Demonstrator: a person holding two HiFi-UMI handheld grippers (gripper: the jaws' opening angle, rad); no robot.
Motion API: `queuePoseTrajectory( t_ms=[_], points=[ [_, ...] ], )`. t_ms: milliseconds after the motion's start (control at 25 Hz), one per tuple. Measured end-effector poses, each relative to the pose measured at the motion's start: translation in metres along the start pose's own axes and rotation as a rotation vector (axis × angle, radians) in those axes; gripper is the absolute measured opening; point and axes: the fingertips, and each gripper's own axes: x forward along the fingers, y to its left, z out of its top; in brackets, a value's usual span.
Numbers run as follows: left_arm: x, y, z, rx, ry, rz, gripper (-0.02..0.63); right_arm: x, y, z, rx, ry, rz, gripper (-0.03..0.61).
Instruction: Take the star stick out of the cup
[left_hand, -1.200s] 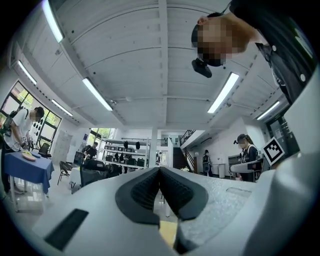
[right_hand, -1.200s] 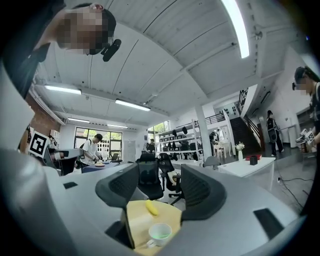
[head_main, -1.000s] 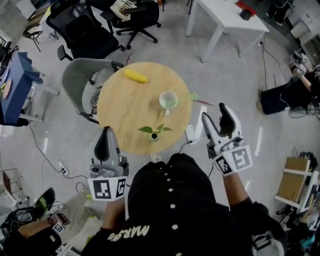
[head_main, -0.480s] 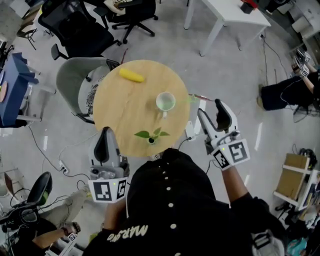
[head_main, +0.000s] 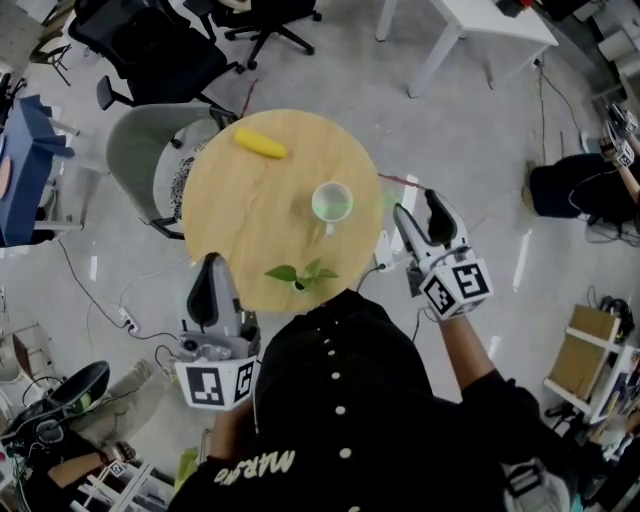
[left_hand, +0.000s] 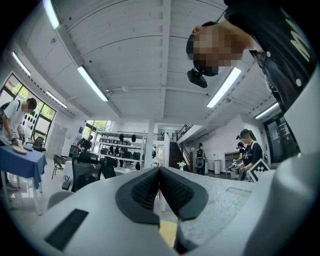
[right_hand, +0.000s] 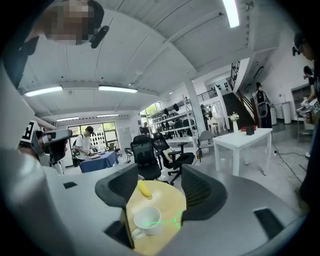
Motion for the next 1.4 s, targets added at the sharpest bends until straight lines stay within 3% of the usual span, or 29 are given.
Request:
queuePoseTrajectory(
  t_ms=[280, 560, 800, 920, 1000, 1200, 1280, 1400],
  points=[
    [0.013, 0.006, -0.028, -0.007, 0.064, 0.017, 0.003, 0.028, -0.040, -0.090, 0.340, 0.020, -0.092, 0.238],
    [0.025, 0.017, -0.049, -0.005, 0.107, 0.040, 0.003, 0.046, -0.046, -0.161, 0.535, 0.066, -0.118, 0.239],
    [0.028, 0.025, -0.065, -0.005, 0.151, 0.064, 0.003, 0.067, -0.035, -0.185, 0.590, 0.099, -0.054, 0.220],
    [0.028, 0.026, -0.070, -0.001, 0.168, 0.068, 0.003, 0.076, -0.031, -0.195, 0.622, 0.109, -0.032, 0.130],
    [0.028, 0.027, -0.071, 0.001, 0.173, 0.071, 0.003, 0.083, -0.027, -0.195, 0.618, 0.099, -0.011, 0.110],
    [0.026, 0.034, -0.074, -0.001, 0.187, 0.092, 0.003, 0.089, -0.030, -0.205, 0.619, 0.115, -0.029, 0.099],
    [0.024, 0.036, -0.075, 0.000, 0.190, 0.099, 0.003, 0.092, -0.029, -0.205, 0.610, 0.116, -0.034, 0.041],
    [0.022, 0.036, -0.075, 0.001, 0.191, 0.103, 0.003, 0.091, -0.030, -0.209, 0.604, 0.132, -0.053, 0.018]
  ],
)
